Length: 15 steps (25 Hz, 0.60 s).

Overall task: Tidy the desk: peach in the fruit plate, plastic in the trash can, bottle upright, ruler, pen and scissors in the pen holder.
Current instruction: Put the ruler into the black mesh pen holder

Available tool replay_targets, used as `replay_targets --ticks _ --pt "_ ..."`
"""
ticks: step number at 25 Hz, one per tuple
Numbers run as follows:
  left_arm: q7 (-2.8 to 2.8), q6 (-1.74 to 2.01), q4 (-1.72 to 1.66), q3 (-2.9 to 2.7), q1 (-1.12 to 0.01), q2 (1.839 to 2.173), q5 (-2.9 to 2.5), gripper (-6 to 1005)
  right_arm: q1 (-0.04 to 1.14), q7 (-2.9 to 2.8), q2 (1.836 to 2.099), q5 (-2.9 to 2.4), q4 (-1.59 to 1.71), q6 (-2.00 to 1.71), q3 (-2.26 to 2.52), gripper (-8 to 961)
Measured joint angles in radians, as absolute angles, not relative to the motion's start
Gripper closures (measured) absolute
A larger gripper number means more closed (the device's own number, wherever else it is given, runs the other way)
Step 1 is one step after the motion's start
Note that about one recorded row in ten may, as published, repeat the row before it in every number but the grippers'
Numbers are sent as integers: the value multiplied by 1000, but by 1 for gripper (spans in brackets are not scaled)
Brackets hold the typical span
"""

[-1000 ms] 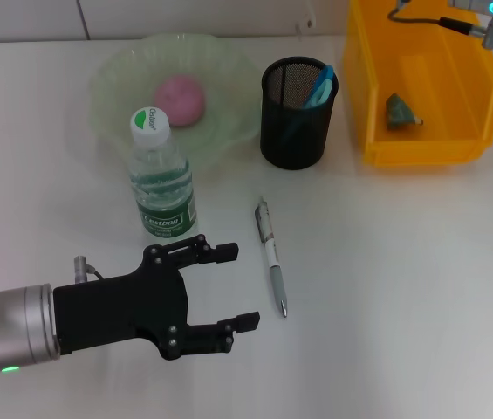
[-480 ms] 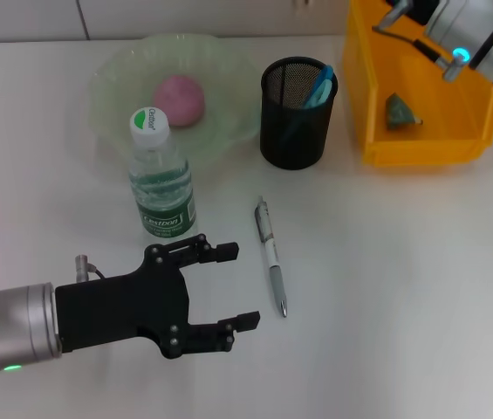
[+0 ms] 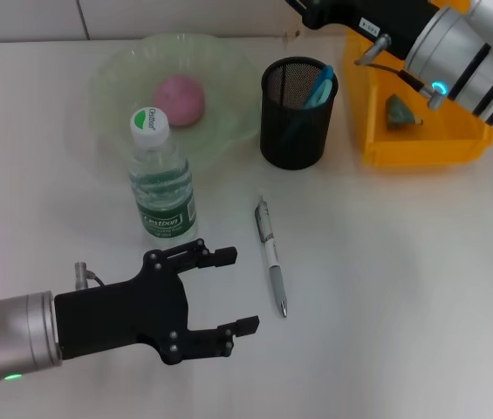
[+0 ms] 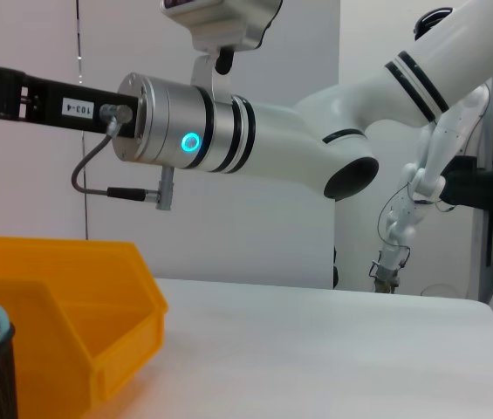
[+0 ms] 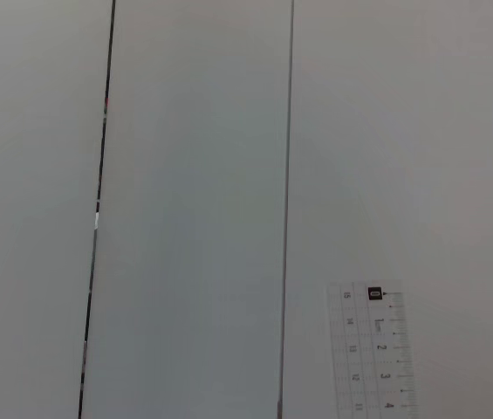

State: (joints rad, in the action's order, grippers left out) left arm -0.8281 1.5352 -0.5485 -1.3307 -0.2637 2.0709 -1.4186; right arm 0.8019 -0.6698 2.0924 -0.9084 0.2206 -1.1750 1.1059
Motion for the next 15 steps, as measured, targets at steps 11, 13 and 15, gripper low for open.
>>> replay_targets --ticks 11,13,15 --pt "-837 1626 -517 -1286 -256 2068 -1414 189 772 -582 2092 -909 170 -1258 1106 573" --pt "-849 1654 -491 -1274 -258 2065 -1414 198 772 -556 2092 -909 154 -1252 1106 572" --pt "-863 1658 -490 -1273 -256 2065 -1414 216 773 -552 2092 -908 151 -1251 1106 571"
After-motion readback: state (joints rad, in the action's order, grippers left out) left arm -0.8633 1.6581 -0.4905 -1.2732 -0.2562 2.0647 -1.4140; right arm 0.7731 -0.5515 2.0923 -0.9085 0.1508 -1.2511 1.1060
